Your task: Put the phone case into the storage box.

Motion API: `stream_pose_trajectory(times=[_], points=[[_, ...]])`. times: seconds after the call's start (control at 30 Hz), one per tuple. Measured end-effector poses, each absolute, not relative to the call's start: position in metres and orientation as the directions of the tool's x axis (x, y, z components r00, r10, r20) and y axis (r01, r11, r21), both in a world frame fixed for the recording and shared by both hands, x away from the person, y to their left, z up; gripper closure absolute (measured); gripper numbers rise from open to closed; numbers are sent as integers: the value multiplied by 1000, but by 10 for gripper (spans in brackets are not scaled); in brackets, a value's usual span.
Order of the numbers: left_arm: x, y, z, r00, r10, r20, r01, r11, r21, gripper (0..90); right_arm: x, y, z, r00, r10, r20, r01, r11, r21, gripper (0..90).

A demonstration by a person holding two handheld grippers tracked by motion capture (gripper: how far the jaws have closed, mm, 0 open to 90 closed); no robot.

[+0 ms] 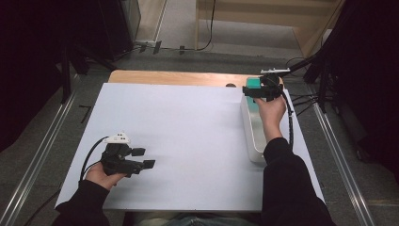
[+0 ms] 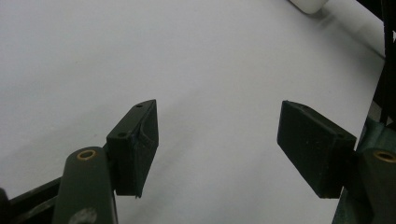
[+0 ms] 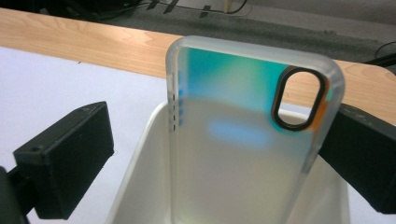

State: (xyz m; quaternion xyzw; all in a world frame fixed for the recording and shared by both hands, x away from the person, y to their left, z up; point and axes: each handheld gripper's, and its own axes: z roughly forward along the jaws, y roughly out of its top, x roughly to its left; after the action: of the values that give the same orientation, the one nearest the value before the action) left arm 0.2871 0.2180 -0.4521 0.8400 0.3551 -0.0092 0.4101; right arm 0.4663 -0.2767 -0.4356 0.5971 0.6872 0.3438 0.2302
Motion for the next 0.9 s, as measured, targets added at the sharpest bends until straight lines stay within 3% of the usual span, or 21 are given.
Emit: stream_pose_trajectory(times=[0.37,0.9], points=[[287,218,-452,747,592,-303,604,-413,682,292,466,-285,-431,-136,983,125,660,-4,751,0],[288,217,-452,746,591,-307,607,-415,677,291,457,-289,-417,-159,968,196,679,-37,733,0]])
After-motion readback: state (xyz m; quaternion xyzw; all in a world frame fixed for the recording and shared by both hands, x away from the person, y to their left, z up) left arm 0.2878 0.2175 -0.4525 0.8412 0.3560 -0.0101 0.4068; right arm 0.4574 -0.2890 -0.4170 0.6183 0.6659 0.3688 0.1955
